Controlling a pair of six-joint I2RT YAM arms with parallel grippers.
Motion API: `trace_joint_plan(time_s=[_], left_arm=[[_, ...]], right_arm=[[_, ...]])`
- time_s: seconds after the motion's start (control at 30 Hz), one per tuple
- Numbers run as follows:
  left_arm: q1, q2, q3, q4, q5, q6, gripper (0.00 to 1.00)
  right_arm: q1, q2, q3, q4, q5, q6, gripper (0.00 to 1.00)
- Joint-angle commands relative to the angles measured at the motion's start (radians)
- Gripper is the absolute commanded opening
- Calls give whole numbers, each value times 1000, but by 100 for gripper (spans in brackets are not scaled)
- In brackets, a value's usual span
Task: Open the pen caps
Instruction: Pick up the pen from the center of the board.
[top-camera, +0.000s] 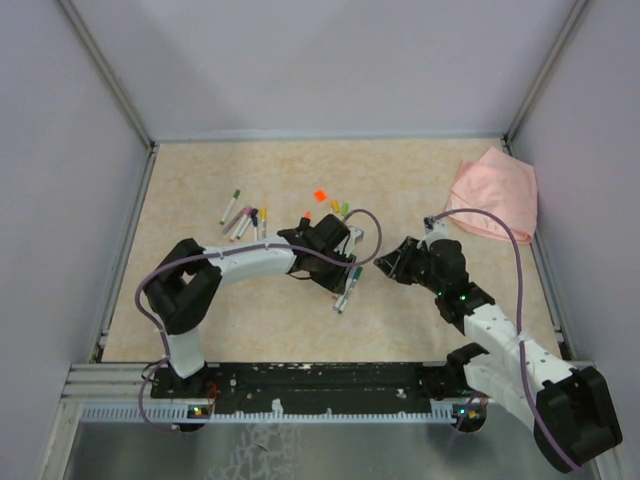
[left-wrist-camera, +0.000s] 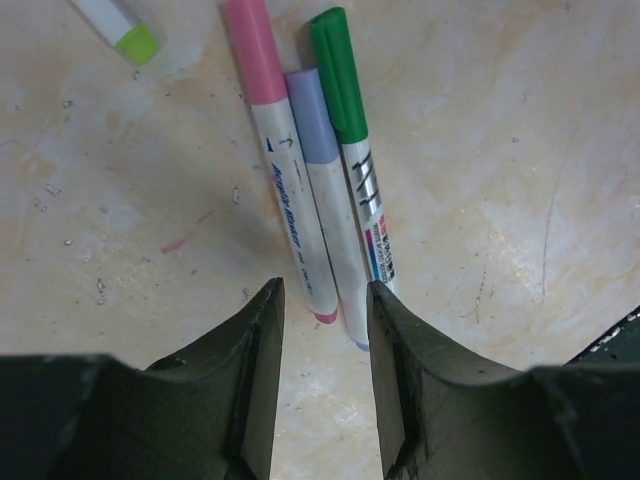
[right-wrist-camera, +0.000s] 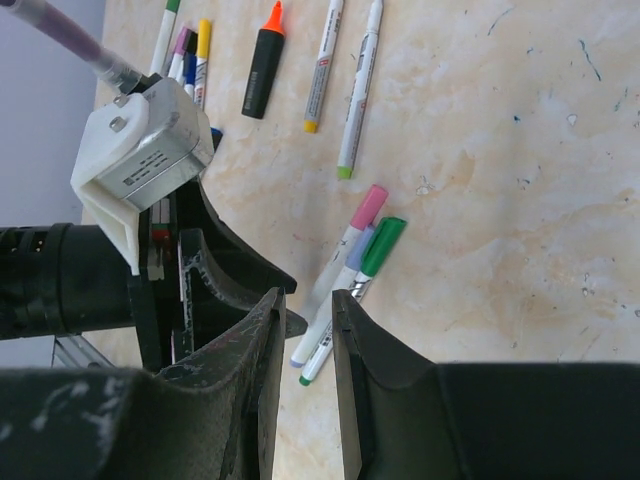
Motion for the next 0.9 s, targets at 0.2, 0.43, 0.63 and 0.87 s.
trace_joint_plan(time_s=[0.2, 0.43, 0.63, 0.87], left_arm=[[-3, 61, 89, -65, -38, 24, 36], [-4, 82, 98, -74, -35, 28, 35], [-4, 107, 107, -95, -54, 35, 32], [-5, 114, 112, -113, -63, 53, 27]], right_arm=[[-17, -6, 6, 2, 15, -18, 26], [-19, -6, 3, 6, 15, -14, 26], [-19, 1, 2, 17, 13, -9, 26], [-19, 8, 4, 25, 8, -4, 26]])
